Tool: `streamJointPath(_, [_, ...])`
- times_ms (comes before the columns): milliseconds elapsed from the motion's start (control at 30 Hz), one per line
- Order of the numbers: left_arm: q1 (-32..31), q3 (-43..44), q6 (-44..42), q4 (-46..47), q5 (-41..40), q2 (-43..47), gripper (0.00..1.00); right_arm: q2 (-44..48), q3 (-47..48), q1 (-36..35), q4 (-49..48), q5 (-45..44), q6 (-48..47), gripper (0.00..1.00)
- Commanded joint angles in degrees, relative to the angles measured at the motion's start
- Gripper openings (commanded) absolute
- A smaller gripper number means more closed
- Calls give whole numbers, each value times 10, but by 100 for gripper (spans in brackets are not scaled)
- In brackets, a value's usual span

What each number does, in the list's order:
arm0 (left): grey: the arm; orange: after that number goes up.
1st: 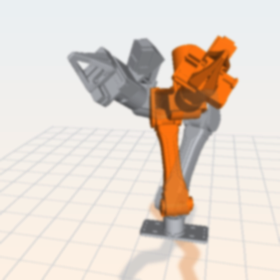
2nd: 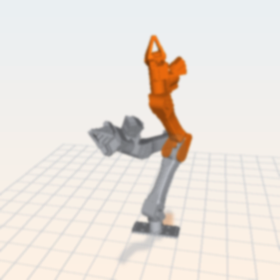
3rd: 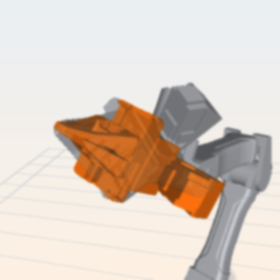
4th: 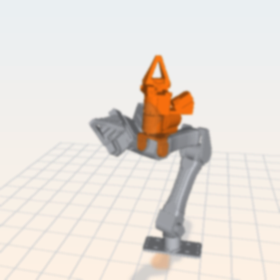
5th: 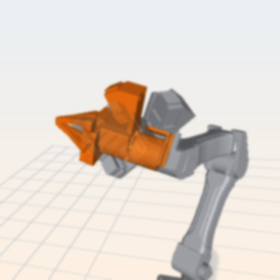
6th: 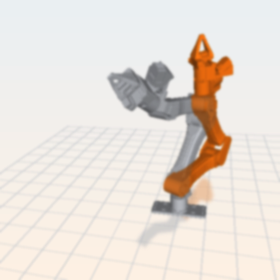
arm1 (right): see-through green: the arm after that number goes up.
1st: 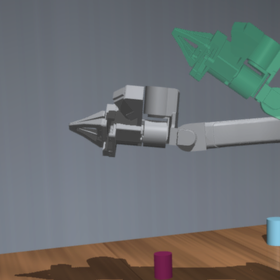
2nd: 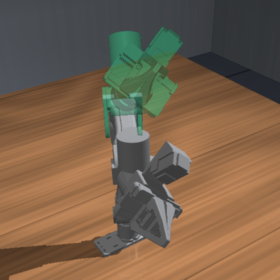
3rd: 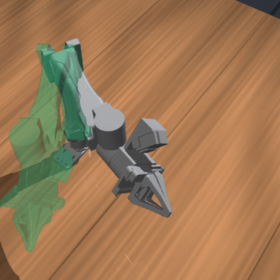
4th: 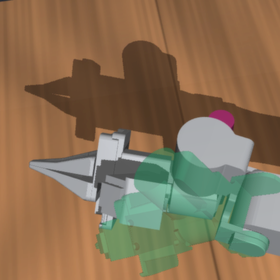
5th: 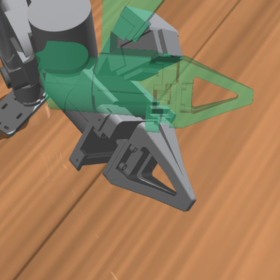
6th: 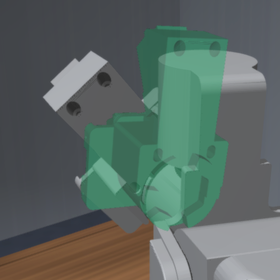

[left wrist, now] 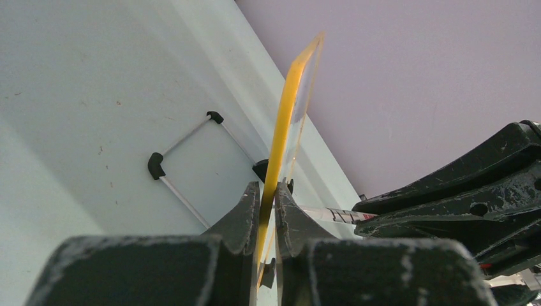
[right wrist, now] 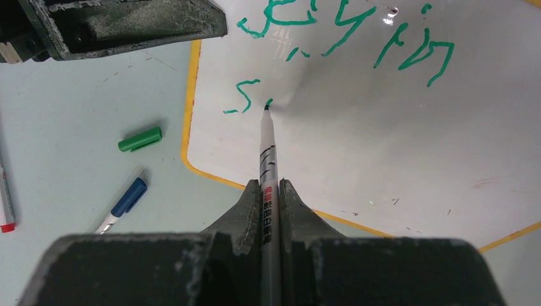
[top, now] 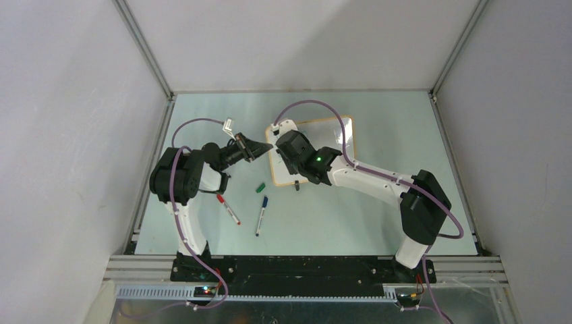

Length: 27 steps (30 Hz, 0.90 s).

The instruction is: Write a sentence on the whiteboard

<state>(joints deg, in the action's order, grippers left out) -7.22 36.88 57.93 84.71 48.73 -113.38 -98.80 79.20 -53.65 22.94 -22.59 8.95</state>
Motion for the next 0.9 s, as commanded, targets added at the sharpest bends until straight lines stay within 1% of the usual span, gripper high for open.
streamJointPath(0, [-1, 13, -2, 31, 7, 4, 0, -9, 10, 2, 21, -7, 8, 0])
streamJointPath(500, [-1, 12, -3, 31, 6, 5, 0, -9, 10, -1, 15, -1, 4, 0])
streamJointPath(867, [-1, 12, -3, 31, 6, 5, 0, -34, 54, 2, 30, -2, -3, 0])
